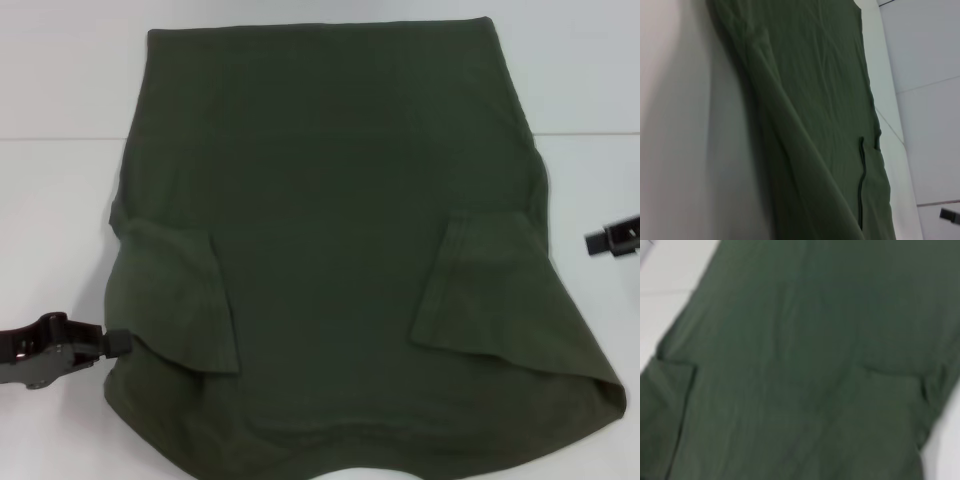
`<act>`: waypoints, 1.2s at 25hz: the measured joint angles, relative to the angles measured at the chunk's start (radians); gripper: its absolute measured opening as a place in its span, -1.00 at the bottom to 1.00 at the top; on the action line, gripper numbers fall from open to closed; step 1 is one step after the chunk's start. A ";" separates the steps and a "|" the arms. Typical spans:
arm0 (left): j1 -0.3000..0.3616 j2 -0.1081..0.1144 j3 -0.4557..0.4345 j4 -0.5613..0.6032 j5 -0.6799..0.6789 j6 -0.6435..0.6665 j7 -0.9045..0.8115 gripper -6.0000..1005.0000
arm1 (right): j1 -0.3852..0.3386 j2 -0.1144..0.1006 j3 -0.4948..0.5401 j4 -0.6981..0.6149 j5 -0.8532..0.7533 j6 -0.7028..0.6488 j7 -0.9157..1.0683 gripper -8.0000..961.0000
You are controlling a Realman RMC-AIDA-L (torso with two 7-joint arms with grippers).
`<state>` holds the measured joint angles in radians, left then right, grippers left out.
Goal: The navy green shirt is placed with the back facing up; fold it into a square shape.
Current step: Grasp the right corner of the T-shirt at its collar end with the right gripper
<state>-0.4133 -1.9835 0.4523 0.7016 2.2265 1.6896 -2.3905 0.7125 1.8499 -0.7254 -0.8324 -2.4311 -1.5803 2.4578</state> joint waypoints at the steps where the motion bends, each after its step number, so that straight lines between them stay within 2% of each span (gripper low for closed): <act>1: 0.000 0.001 0.000 -0.002 0.000 -0.003 0.002 -0.99 | -0.008 -0.001 0.000 -0.008 -0.009 -0.010 0.000 0.03; 10: -0.014 -0.006 0.004 -0.004 0.002 -0.049 0.008 -0.99 | -0.094 -0.001 -0.005 -0.025 -0.051 -0.064 -0.006 0.03; 14: -0.021 -0.006 0.005 -0.004 0.001 -0.065 0.009 -0.99 | -0.115 0.016 0.020 -0.017 -0.037 -0.073 -0.048 0.03; 18: -0.030 -0.008 0.006 -0.004 0.005 -0.085 0.009 -0.99 | -0.134 0.039 0.118 -0.011 0.033 -0.082 -0.133 0.04; 22: -0.032 -0.008 0.006 -0.005 0.000 -0.088 0.010 -0.99 | -0.135 0.034 0.138 0.020 0.053 -0.092 -0.150 0.07; 28: -0.031 -0.011 0.006 -0.007 -0.002 -0.089 0.021 -0.99 | -0.111 0.027 0.124 0.066 0.058 -0.102 -0.164 0.41; 30: -0.029 -0.012 0.004 -0.007 -0.003 -0.090 0.022 -0.99 | -0.105 0.029 0.112 0.067 0.057 -0.112 -0.171 0.27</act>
<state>-0.4425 -1.9959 0.4561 0.6946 2.2238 1.5995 -2.3685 0.6073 1.8791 -0.6130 -0.7657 -2.3745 -1.6923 2.2871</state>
